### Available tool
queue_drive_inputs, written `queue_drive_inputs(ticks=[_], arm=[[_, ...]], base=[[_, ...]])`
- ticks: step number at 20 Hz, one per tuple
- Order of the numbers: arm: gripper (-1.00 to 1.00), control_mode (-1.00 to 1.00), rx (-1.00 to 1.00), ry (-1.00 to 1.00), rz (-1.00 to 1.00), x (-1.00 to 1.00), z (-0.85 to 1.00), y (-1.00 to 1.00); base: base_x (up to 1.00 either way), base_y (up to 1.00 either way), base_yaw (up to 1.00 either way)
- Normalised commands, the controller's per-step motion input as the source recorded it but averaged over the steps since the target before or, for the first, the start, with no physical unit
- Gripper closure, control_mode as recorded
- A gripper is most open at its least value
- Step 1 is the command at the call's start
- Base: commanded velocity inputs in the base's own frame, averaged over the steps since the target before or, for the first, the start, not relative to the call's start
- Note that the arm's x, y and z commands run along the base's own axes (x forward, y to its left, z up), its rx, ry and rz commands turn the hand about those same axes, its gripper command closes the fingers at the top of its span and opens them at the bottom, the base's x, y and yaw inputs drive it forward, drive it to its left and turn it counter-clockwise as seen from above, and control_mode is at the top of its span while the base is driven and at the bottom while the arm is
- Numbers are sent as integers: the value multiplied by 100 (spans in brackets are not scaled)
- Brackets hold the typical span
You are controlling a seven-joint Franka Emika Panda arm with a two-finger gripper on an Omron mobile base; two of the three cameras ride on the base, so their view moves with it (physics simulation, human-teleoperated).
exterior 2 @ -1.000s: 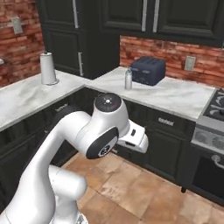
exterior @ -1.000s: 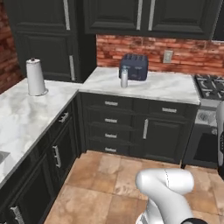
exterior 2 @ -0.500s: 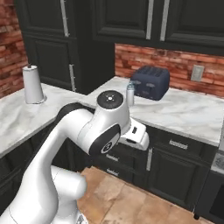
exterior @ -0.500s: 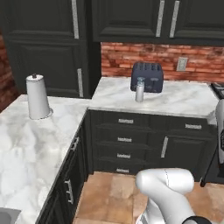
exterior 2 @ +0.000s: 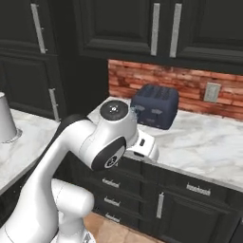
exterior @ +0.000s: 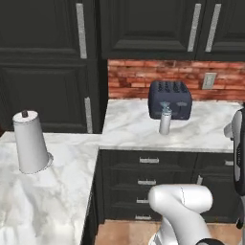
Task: Move the drinks to the dining counter.
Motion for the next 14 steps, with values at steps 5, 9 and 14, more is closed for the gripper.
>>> queue_drive_inputs(ticks=[5,9,14], arm=[[-100,100,0,0,0,0,0,0],[-100,100,0,0,0,0,0,0],[-100,100,0,0,0,0,0,0]], base=[[100,0,-17],[66,19,-4],[40,17,2]])
